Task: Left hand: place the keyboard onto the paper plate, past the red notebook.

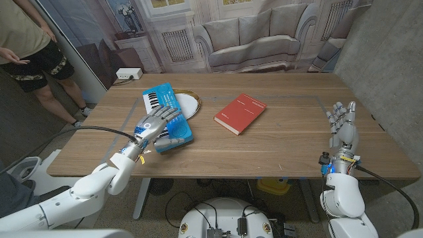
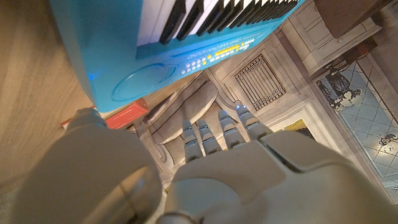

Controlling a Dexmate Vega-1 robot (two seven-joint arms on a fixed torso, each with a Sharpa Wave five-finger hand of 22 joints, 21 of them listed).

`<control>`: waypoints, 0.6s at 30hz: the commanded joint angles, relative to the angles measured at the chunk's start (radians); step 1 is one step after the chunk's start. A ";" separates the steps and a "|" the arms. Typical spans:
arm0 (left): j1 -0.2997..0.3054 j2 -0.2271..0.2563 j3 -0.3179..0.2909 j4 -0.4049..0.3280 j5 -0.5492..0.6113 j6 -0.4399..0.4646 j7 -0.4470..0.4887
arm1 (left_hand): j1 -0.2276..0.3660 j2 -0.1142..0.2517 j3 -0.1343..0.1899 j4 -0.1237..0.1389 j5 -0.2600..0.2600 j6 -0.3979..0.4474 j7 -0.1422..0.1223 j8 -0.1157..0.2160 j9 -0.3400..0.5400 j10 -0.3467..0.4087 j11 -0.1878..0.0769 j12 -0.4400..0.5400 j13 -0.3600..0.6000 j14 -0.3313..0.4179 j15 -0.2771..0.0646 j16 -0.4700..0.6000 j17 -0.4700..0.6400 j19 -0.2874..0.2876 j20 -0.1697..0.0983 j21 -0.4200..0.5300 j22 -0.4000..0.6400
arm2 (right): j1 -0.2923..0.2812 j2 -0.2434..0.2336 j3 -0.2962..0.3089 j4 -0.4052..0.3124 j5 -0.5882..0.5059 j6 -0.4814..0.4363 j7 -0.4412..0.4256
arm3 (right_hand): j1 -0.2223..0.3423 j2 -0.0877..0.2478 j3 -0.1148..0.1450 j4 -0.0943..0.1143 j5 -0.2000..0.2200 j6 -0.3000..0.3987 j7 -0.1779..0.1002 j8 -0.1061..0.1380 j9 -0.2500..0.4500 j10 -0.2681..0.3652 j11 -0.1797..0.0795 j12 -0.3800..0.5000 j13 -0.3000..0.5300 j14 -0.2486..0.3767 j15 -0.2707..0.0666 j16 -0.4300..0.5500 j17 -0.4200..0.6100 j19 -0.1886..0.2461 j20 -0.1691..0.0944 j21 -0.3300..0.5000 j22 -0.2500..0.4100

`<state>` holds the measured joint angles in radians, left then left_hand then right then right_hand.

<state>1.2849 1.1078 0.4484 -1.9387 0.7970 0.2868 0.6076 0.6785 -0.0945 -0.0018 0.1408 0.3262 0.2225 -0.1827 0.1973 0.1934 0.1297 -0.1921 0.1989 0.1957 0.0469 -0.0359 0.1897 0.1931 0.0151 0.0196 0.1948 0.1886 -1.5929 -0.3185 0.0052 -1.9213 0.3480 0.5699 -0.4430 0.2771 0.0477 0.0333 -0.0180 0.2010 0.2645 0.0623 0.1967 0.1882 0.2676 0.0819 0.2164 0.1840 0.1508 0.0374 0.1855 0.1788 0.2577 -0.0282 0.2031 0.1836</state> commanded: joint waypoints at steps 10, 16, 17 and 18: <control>-0.061 -0.038 -0.058 0.044 -0.086 -0.097 0.053 | -0.023 0.025 -0.012 0.008 0.031 0.051 0.015 0.021 0.002 0.055 -0.008 0.023 0.002 0.056 -0.083 0.022 0.002 0.022 -0.002 0.019 0.001 | 0.038 0.020 -0.013 0.002 -0.037 -0.010 -0.039 | 0.003 0.006 -0.008 -0.001 0.001 0.004 -0.007 0.001 0.006 0.002 0.000 -0.001 0.004 0.003 0.004 0.000 0.004 -0.002 0.001 -0.002 0.002; -0.050 -0.044 -0.104 0.052 -0.179 -0.154 0.061 | -0.024 0.034 -0.012 0.007 0.038 0.065 0.019 0.025 0.002 0.071 -0.007 0.027 0.002 0.073 -0.077 0.026 0.002 0.027 -0.002 0.021 0.001 | 0.033 0.027 -0.020 -0.011 -0.063 -0.016 -0.056 | 0.003 0.006 -0.009 -0.001 0.001 0.004 -0.006 0.001 0.006 0.001 0.004 -0.001 0.004 0.003 0.004 0.000 0.004 -0.001 0.001 -0.002 0.002; -0.049 -0.045 -0.112 0.057 -0.195 -0.171 0.065 | -0.024 0.036 -0.012 0.007 0.039 0.071 0.020 0.026 0.002 0.073 -0.006 0.027 0.002 0.077 -0.076 0.027 0.002 0.028 0.000 0.021 0.001 | 0.029 0.029 -0.021 -0.014 -0.067 -0.016 -0.059 | 0.003 0.006 -0.009 -0.001 0.001 0.003 -0.006 0.001 0.006 0.001 0.003 -0.001 0.004 0.003 0.004 0.000 0.004 -0.001 0.001 -0.002 0.002; -0.048 -0.047 -0.119 0.062 -0.211 -0.188 0.068 | -0.024 0.037 -0.012 0.007 0.040 0.075 0.023 0.028 0.002 0.077 -0.005 0.028 0.001 0.079 -0.076 0.027 0.001 0.029 0.000 0.021 0.000 | 0.026 0.030 -0.021 -0.018 -0.072 -0.017 -0.063 | 0.003 0.006 -0.009 -0.001 0.001 0.003 -0.006 0.001 0.006 0.001 0.004 -0.002 0.004 0.003 0.003 0.000 0.004 -0.001 0.001 -0.002 0.002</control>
<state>1.2363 1.0734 0.3892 -1.8994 0.7121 0.1974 0.6547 0.6492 -0.0692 -0.0073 0.1464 0.3564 0.2826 -0.1615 0.2168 0.1933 0.1942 -0.1983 0.2198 0.1957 0.1115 -0.0401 0.2129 0.1930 0.0317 0.0214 0.2087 0.1859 -1.5631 -0.3032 -0.0049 -1.9232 0.3128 0.5579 -0.4782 0.2771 0.0477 0.0291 -0.0222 0.2009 0.2645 0.0624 0.1967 0.1882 0.2676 0.0819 0.2164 0.1841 0.1508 0.0374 0.1855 0.1788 0.2578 -0.0282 0.2032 0.1836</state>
